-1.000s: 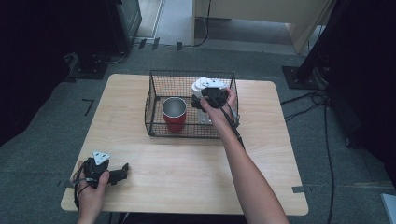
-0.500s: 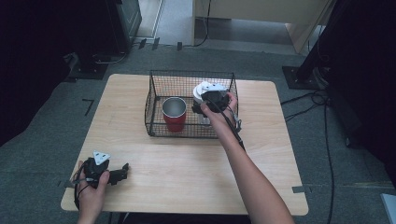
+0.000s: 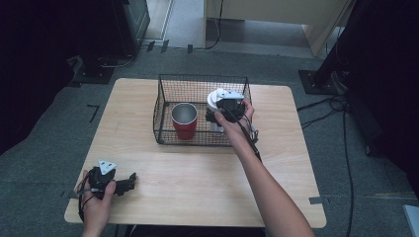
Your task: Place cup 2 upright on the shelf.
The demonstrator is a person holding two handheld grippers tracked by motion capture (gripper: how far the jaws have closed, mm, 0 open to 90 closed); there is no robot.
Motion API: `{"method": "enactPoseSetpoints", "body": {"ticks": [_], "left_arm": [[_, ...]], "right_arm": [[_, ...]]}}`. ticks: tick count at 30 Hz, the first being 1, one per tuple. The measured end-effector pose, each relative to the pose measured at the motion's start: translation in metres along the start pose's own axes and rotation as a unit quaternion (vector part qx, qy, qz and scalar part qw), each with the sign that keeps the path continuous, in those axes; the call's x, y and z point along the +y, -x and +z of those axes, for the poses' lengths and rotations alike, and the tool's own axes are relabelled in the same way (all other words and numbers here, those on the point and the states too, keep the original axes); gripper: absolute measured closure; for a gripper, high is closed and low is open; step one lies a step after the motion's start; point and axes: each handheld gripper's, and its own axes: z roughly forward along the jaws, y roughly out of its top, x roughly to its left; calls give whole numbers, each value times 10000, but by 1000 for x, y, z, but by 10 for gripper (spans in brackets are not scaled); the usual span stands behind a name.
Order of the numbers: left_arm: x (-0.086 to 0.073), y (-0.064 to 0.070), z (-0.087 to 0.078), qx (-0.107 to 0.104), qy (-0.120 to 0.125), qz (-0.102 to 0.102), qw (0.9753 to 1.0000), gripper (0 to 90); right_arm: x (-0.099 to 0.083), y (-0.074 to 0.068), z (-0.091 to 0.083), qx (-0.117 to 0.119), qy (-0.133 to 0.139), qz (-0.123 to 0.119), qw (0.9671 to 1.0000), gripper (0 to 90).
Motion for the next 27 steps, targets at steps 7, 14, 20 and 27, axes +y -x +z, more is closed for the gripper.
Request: {"method": "enactPoseSetpoints", "body": {"ticks": [7,14,20,27], "left_arm": [[0,0,0,-1,1,6,10000,0],[0,0,0,-2,-1,1,10000,0],[0,0,0,-2,-1,1,10000,0],[0,0,0,-2,-1,1,10000,0]], "right_arm": [[0,0,0,47,5,-147,9999,133],[0,0,0,79,7,-213,9997,126],[1,3,1,157,-3,-217,9996,78],[1,4,1,189,4,-196,9996,32]]}}
